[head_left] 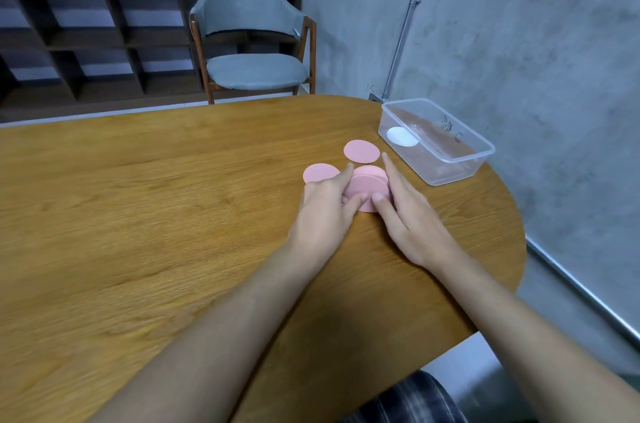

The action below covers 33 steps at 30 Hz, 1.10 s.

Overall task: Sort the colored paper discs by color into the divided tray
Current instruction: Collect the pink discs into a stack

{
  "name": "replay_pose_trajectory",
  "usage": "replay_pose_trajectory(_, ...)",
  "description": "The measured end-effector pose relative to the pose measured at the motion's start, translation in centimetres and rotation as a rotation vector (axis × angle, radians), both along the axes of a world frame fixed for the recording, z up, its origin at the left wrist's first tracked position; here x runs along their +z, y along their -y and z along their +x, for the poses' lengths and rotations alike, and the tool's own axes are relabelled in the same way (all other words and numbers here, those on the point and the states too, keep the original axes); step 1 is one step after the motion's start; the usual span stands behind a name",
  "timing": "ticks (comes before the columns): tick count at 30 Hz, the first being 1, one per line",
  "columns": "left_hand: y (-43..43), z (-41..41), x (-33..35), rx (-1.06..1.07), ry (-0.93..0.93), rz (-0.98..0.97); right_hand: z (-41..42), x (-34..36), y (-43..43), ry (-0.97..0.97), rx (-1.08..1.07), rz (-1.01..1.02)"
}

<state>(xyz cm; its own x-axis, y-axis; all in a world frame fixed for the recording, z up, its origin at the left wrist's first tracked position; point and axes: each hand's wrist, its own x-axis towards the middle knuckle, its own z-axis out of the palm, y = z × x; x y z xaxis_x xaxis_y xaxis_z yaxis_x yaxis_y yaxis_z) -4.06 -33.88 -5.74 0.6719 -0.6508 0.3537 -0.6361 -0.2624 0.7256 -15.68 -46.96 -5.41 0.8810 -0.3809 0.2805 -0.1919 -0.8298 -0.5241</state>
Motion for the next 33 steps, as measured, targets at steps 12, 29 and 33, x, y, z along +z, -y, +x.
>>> replay_pose_trajectory(12,-2.0,4.1,-0.2,0.055,0.175,0.315,0.0,0.0,0.5,0.071,-0.066,-0.006)
replay_pose_trajectory(29,-2.3,3.0,0.2,0.097,0.202,-0.2,0.0,0.2,0.9,0.138,-0.093,0.081)
replay_pose_trajectory(33,-2.1,2.5,0.4,-0.046,0.013,-0.181,0.1,-0.1,1.2,0.128,-0.068,0.093)
